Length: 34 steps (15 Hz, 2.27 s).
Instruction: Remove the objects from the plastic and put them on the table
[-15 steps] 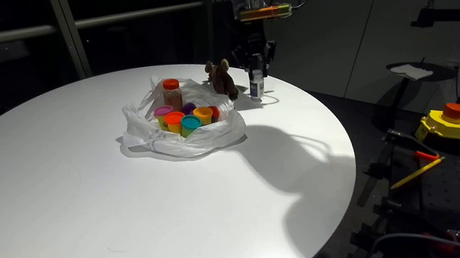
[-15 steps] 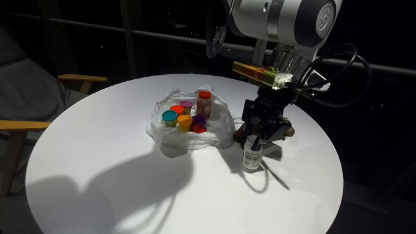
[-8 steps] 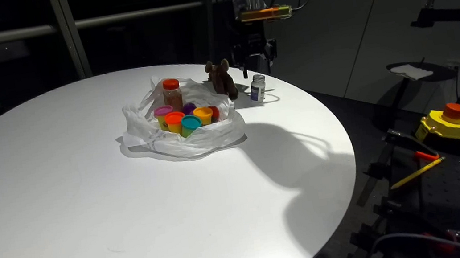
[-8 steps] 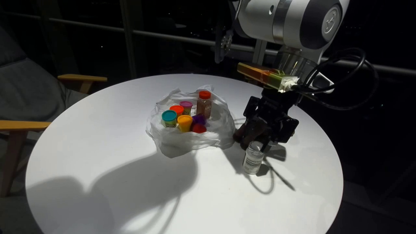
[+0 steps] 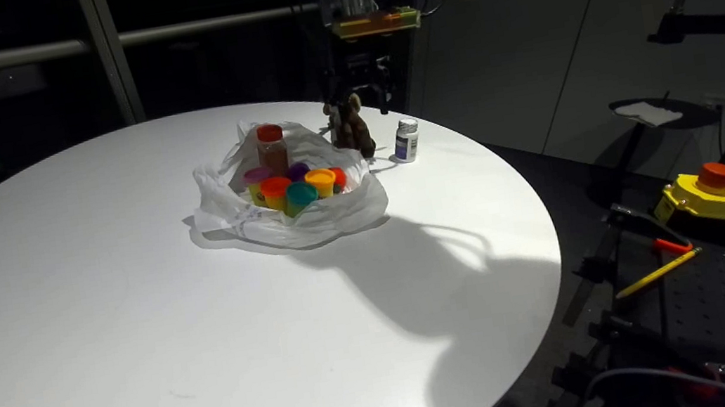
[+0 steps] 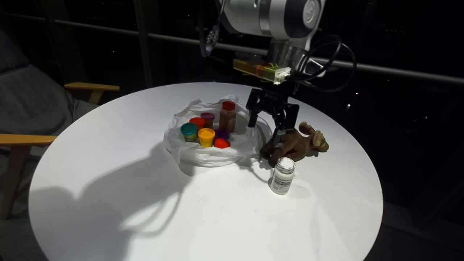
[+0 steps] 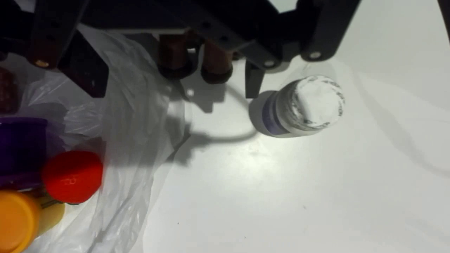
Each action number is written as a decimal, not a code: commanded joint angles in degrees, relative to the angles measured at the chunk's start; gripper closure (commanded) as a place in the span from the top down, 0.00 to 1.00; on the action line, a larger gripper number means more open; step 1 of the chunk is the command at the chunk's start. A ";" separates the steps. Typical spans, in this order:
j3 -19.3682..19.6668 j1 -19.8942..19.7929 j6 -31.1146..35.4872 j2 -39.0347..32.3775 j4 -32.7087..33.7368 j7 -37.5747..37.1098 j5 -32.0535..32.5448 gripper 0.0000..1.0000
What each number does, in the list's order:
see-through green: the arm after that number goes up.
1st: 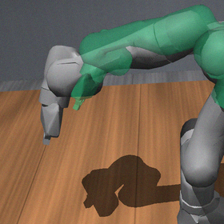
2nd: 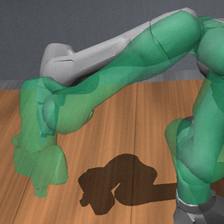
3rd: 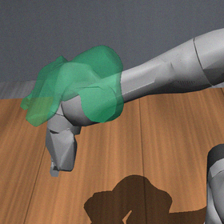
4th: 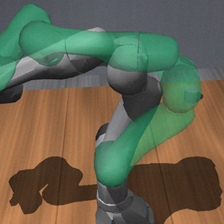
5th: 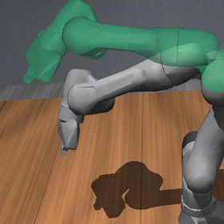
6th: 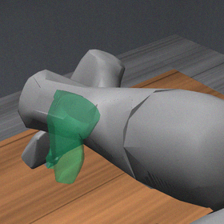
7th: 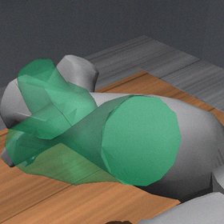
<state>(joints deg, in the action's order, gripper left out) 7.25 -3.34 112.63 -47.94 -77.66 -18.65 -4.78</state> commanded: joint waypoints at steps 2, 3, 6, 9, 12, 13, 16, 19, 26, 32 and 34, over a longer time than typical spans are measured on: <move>0.36 6.22 6.67 -1.73 1.57 0.83 7.83 1.00; 0.52 7.42 7.64 -2.03 1.80 1.12 9.73 1.00; 0.83 9.82 8.43 -2.41 1.77 1.29 14.27 1.00; 1.34 11.39 8.72 -1.75 1.46 0.10 17.29 1.00; 0.10 11.27 6.81 -0.18 1.02 1.01 16.67 1.00; -0.60 10.92 5.56 0.18 1.26 1.51 15.66 1.00; -2.71 9.74 2.19 0.58 2.43 2.54 12.58 1.00; -4.16 8.97 -2.10 0.77 3.80 3.28 9.55 1.00; -7.00 7.13 -5.46 -0.72 6.46 6.40 4.27 1.00; -7.62 6.68 1.05 -3.63 7.56 8.52 3.12 1.00; -7.92 6.45 4.42 -4.71 8.08 9.31 2.80 1.00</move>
<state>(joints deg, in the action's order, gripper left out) 0.38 4.10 113.63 -50.55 -72.28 -11.47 -0.46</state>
